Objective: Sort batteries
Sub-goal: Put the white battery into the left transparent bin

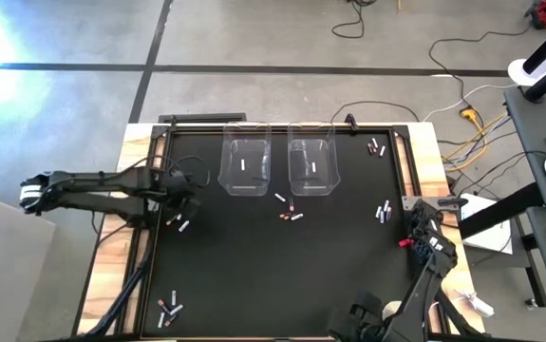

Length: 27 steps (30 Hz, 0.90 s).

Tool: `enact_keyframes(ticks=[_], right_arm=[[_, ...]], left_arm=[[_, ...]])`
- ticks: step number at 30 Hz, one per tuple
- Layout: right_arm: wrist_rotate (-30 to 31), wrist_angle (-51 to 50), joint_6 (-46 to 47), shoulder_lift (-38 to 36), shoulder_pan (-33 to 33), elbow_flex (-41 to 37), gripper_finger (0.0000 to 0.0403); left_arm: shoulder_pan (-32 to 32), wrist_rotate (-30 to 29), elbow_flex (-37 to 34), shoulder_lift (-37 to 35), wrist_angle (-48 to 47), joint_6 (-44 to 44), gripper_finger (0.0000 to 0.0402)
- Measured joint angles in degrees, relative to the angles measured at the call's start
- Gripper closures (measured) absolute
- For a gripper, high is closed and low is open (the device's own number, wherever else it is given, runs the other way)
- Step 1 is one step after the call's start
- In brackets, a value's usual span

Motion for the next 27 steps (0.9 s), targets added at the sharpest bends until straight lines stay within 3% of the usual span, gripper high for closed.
enact_keyframes(ticks=[4,9,20,27], right_arm=[[3.8,0.2,2.7,0.0,0.0,0.0,0.0188],[4.0,0.2,4.7,0.0,-0.4,0.0,0.0188],[3.4,0.8,11.9,0.0,-0.4,0.0,0.0188],[2.1,2.6,13.2,0.0,-0.4,0.0,0.0188]], left_arm=[[-0.8,0.3,-0.7,3.7,0.5,0.3,0.025],[-2.4,0.3,-1.9,6.4,1.1,0.3,0.025],[-2.4,0.0,-6.1,4.1,7.1,0.5,0.0252],[-2.4,0.0,-9.5,4.0,9.1,-1.3,0.0299]])
